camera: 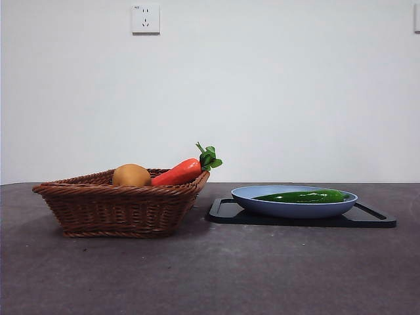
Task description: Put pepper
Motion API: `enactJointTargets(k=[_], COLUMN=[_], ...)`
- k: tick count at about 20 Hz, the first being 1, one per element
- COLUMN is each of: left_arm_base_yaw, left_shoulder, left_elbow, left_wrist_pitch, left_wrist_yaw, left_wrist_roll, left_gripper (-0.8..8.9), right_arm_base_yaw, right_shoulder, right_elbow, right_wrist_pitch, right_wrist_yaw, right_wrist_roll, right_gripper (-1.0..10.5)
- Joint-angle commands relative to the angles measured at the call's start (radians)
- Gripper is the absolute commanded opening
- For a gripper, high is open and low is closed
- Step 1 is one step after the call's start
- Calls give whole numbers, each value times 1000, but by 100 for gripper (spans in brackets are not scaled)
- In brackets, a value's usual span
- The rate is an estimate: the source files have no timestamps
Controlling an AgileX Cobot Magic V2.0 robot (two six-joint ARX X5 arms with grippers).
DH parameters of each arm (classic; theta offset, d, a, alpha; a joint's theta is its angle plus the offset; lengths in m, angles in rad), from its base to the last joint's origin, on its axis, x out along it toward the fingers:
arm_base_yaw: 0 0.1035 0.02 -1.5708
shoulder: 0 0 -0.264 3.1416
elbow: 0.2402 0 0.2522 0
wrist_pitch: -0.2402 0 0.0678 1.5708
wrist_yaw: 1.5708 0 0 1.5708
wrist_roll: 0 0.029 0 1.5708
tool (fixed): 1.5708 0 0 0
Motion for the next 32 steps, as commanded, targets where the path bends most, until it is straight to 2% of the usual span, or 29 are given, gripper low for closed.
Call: enactJointTargets(k=[1,5,22,24,25,27,30,32], left_arm_base_yaw=[3,3,3,3,3,3,3,3], left_shoulder=[-27,-55,-55,-55,-55,-55,-55,-55], left_elbow=[-10,-10,-10,-10,-10,-10,-10,-10], left_wrist_pitch=[-82,-208,-173,-173,-173,-173,-173,-173], left_wrist_yaw=[0,0,2,2,2,2,2,2], left_wrist_roll=[-6,3,3,3,3,3,3,3], left_gripper=[8,8,8,8,8,8,8,8], right_arm_base_yaw=[2,2,2,-15,-41,-103,-199,-257], right_shoulder=[8,8,8,-2,-15,-64,-199,-318], right_elbow=[18,18,18,18,17,-9,-168,-348], right_wrist_pitch=[-14,-14,-12,2,26,156,418,600], right_wrist_yaw=[0,1,0,5,4,-4,-3,1], right_wrist_roll=[3,3,3,-84,-125,-140,-77,-72], right_gripper=[11,11,11,11,11,11,11,11])
